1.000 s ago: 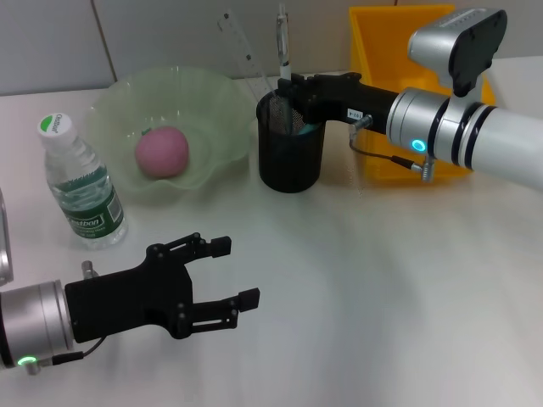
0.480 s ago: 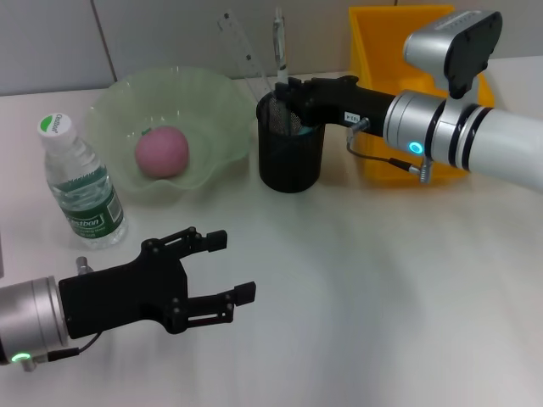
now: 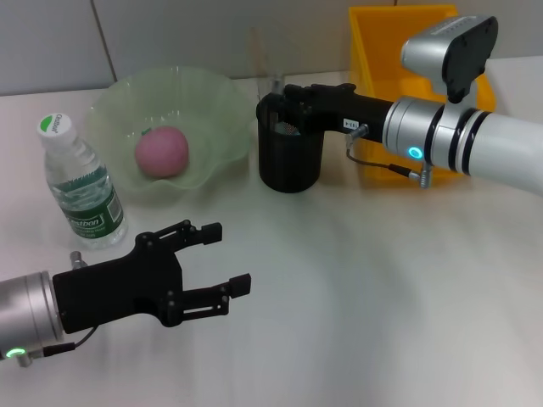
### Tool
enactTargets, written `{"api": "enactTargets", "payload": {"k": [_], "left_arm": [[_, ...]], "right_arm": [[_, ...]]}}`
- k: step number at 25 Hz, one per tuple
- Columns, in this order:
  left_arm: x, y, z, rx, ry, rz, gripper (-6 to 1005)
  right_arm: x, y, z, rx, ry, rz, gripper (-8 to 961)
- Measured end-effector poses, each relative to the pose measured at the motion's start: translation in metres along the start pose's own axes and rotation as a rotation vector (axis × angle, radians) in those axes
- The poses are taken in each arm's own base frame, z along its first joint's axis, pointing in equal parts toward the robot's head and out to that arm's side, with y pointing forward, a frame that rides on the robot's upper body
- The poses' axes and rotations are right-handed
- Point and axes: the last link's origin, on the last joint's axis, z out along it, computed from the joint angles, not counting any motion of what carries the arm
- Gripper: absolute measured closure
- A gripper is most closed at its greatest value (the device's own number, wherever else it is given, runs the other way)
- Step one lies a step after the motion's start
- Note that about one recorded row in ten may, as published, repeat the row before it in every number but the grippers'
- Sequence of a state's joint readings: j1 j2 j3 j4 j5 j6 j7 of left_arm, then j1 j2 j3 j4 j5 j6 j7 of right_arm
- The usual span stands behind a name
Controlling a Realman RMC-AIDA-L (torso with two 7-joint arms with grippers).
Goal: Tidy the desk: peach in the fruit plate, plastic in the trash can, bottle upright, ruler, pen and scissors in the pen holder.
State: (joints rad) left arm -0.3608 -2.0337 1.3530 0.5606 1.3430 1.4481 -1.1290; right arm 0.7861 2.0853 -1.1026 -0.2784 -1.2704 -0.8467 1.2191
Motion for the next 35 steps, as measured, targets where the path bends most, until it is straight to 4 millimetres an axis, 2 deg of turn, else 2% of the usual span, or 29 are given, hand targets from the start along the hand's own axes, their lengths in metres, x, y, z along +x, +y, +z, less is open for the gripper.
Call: {"api": "enactTargets", "payload": {"k": [7, 10, 11, 15, 19, 20, 23, 25, 26, 30, 31, 35], "left_arm": [[0.001, 0.000, -0.001, -0.002, 0.005, 0.000, 136], [0.001, -0.001, -0.002, 0.004, 0.007, -0.001, 136], [0.001, -0.001, -0.002, 0.004, 0.007, -0.001, 136], [-0.001, 0.000, -0.004, 0.012, 0.008, -0.008, 136], [0.000, 0.002, -0.006, 0.000, 0.015, -0.004, 136], [0.000, 0.003, -0.006, -0.010, 0.019, -0.002, 136], [0.000, 0.004, -0.006, -0.015, 0.021, -0.004, 137], [-0.001, 0.005, -0.006, -0.013, 0.025, -0.010, 137], [-0.001, 0.005, -0.006, -0.013, 0.025, -0.010, 137], [-0.003, 0.006, -0.005, 0.001, 0.030, -0.012, 137], [-0.003, 0.006, -0.005, 0.001, 0.030, -0.012, 137], [-0.004, 0.006, -0.005, 0.000, 0.030, -0.025, 137]], "right_arm": [[0.002, 0.000, -0.002, -0.003, 0.000, 0.010, 679], [0.004, 0.000, -0.006, -0.010, -0.011, 0.023, 449], [0.004, 0.000, -0.006, -0.010, -0.011, 0.023, 426], [0.005, -0.002, -0.023, -0.032, -0.081, 0.055, 333], [0.007, -0.001, -0.035, -0.059, -0.123, 0.096, 317], [0.009, -0.001, -0.043, -0.072, -0.143, 0.109, 313], [0.011, -0.001, -0.051, -0.084, -0.158, 0.109, 213], [0.015, 0.001, -0.065, -0.112, -0.189, 0.112, 147], [0.015, 0.001, -0.065, -0.112, -0.189, 0.112, 147], [0.021, 0.006, -0.093, -0.179, -0.234, 0.102, 147], [0.021, 0.006, -0.093, -0.179, -0.234, 0.102, 147], [0.026, 0.014, -0.116, -0.317, -0.194, 0.072, 147]]}}
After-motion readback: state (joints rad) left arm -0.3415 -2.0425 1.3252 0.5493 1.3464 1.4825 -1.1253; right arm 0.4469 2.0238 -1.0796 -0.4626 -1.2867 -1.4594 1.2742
